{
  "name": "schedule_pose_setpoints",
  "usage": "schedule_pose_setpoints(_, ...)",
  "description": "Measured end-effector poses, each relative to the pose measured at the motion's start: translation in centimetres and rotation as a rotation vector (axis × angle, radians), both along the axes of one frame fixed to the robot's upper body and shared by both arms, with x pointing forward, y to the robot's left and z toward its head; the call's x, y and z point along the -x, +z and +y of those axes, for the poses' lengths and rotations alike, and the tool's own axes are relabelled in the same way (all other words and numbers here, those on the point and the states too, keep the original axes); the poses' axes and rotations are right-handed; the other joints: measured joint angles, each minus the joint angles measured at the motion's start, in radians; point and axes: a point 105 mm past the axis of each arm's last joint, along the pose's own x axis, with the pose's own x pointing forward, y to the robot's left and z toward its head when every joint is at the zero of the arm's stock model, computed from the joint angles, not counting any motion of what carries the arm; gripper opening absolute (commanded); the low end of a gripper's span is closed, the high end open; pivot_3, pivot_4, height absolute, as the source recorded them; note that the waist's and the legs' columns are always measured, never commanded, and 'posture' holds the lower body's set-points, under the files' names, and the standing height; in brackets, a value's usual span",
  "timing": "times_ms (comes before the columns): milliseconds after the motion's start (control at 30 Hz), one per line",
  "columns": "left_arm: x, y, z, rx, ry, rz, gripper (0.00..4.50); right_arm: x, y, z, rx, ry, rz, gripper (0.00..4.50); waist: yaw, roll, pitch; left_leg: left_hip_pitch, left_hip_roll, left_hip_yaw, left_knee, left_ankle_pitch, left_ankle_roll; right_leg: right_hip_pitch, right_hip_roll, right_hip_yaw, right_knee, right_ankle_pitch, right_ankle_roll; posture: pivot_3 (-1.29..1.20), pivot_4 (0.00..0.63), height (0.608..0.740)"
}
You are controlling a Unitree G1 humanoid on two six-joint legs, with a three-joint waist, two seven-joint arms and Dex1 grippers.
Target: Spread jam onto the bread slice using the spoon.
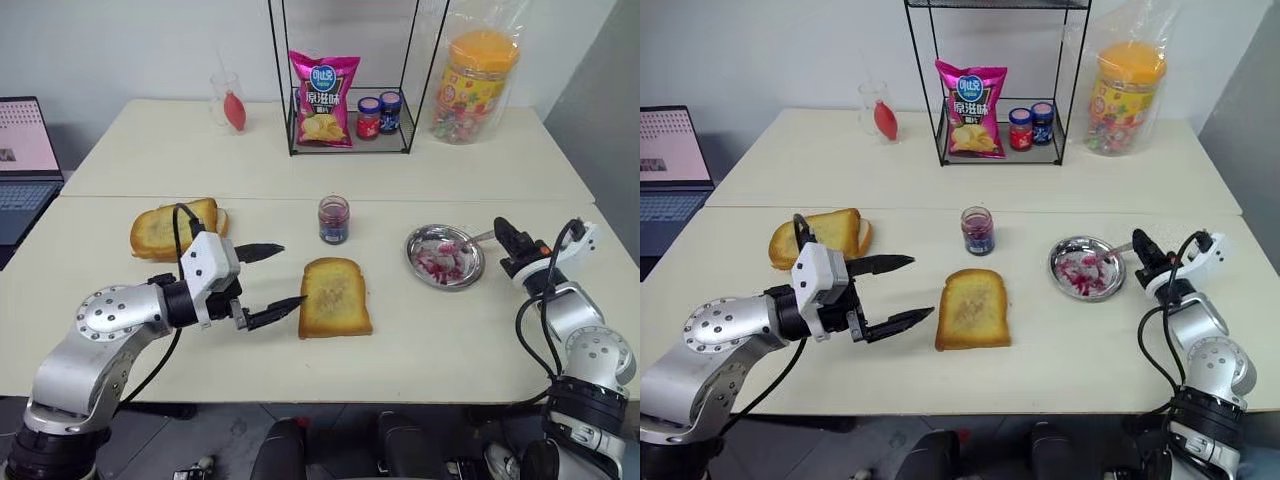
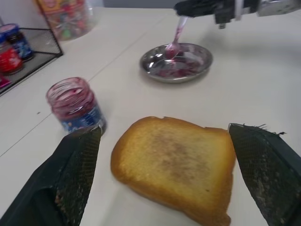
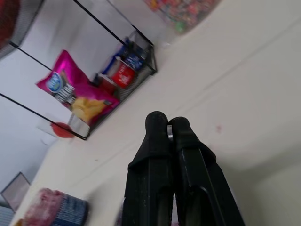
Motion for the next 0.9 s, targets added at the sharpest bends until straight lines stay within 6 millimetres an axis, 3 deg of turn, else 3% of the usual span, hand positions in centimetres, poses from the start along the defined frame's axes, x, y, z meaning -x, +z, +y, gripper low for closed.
schedule_pose_setpoints(167, -0.7, 0.0, 1.7, 0.076, 0.169, -0.023, 4.50, -0.6, 9.2, 4.2, 0.104, 0.147, -0.233, 0.04, -0.012, 0.001, 0.001, 0.000, 0.001, 0.001, 0.000, 0.000, 0.000, -0.002, 0.001, 0.001, 0.001, 0.001, 0.000, 0.00, 0.150, 0.740)
schedule_pose_setpoints(267, -1.1, 0.0, 2.3, 0.092, 0.231, -0.038, 4.50, -1.8, 12.2, 8.5, 0.156, 0.270, -0.313, 0.04, -0.021, 0.001, 0.001, 0.000, 0.001, 0.001, 0.000, 0.000, 0.000, -0.003, 0.002, 0.002, 0.001, 0.001, 0.000, 0.00, 0.150, 0.740)
schedule_pose_setpoints(333, -1.1, -0.1, 2.4, 0.099, 0.246, -0.041, 4.50, -2.2, 13.2, 11.2, 0.181, 0.348, -0.348, 0.04, -0.019, 0.001, 0.000, -0.001, 0.002, 0.001, 0.000, 0.000, 0.000, -0.003, 0.002, 0.001, 0.001, 0.001, 0.000, 0.00, 0.150, 0.740)
schedule_pose_setpoints(467, -1.1, -0.3, 2.5, 0.117, 0.272, -0.033, 4.50, -3.6, 12.9, 14.6, 0.251, 0.441, -0.354, 0.04, -0.009, 0.001, 0.000, -0.006, 0.000, 0.001, 0.000, 0.000, 0.000, -0.008, 0.000, 0.001, 0.000, 0.004, -0.005, 0.00, 0.150, 0.740)
schedule_pose_setpoints(533, -0.9, -0.4, 2.5, 0.123, 0.285, -0.032, 4.50, -4.2, 11.6, 16.4, 0.360, 0.490, -0.368, 0.04, -0.007, 0.000, 0.000, -0.007, 0.000, 0.001, 0.000, 0.000, 0.000, -0.008, 0.000, 0.000, -0.001, 0.004, -0.005, 0.00, 0.150, 0.740)
schedule_pose_setpoints(700, -0.8, -0.4, 2.5, 0.126, 0.296, -0.035, 4.50, -5.3, 8.6, 17.9, 0.534, 0.536, -0.367, 0.04, -0.006, 0.001, 0.000, -0.007, 0.000, 0.001, 0.000, 0.000, 0.000, -0.008, 0.000, 0.000, 0.000, 0.004, -0.005, 0.00, 0.150, 0.740)
schedule_pose_setpoints(900, -0.7, -0.3, 2.4, 0.126, 0.295, -0.037, 4.50, -6.1, 7.5, 18.6, 0.577, 0.574, -0.386, 0.04, -0.010, 0.000, 0.000, -0.006, 0.001, 0.001, 0.000, 0.000, 0.000, -0.008, 0.000, 0.000, 0.001, 0.004, -0.005, 0.00, 0.150, 0.740)
